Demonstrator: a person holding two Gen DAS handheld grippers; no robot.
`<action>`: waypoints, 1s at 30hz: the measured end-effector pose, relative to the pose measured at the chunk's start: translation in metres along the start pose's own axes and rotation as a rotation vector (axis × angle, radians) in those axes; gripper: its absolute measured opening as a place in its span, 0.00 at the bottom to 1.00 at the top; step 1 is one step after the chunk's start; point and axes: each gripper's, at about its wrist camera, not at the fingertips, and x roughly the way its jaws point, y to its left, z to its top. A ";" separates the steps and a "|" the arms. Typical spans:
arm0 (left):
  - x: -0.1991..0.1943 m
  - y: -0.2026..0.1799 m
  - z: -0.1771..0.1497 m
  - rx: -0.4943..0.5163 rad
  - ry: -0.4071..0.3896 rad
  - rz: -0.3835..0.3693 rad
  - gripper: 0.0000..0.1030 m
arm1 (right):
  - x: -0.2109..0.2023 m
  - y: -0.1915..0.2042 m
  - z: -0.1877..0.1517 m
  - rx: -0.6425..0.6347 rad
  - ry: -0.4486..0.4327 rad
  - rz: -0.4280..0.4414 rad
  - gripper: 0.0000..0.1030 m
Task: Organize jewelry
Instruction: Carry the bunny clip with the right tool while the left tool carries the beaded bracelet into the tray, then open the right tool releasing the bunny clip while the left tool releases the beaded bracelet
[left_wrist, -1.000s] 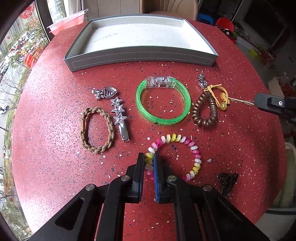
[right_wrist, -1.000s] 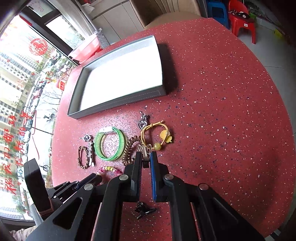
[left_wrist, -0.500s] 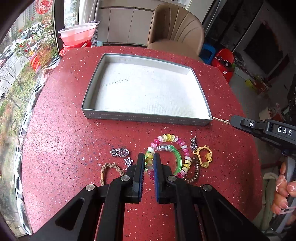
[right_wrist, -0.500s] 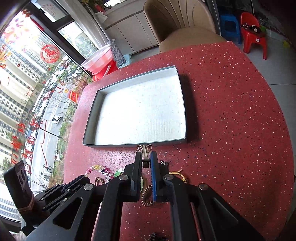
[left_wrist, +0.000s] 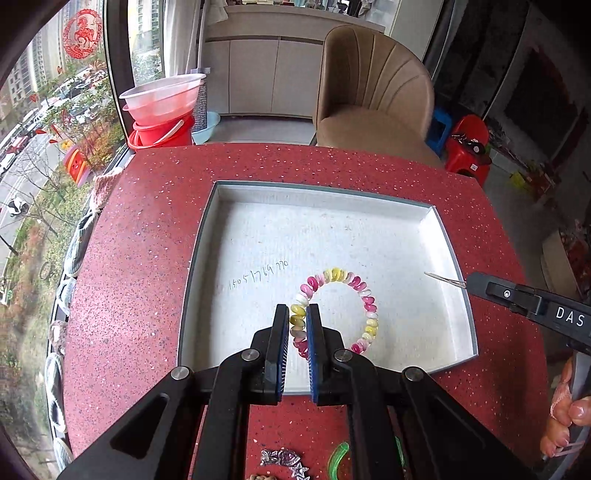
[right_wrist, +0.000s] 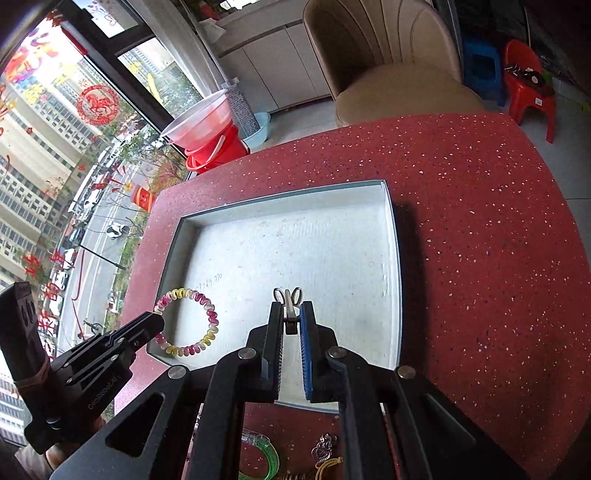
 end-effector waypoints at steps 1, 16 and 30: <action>0.005 0.001 0.004 0.000 0.001 0.011 0.27 | 0.006 -0.001 0.005 -0.004 -0.003 -0.004 0.09; 0.071 -0.003 0.020 0.039 0.048 0.150 0.28 | 0.068 -0.022 0.026 -0.013 0.044 -0.071 0.09; 0.083 -0.012 0.015 0.093 0.088 0.230 0.28 | 0.078 -0.029 0.017 0.024 0.106 -0.052 0.58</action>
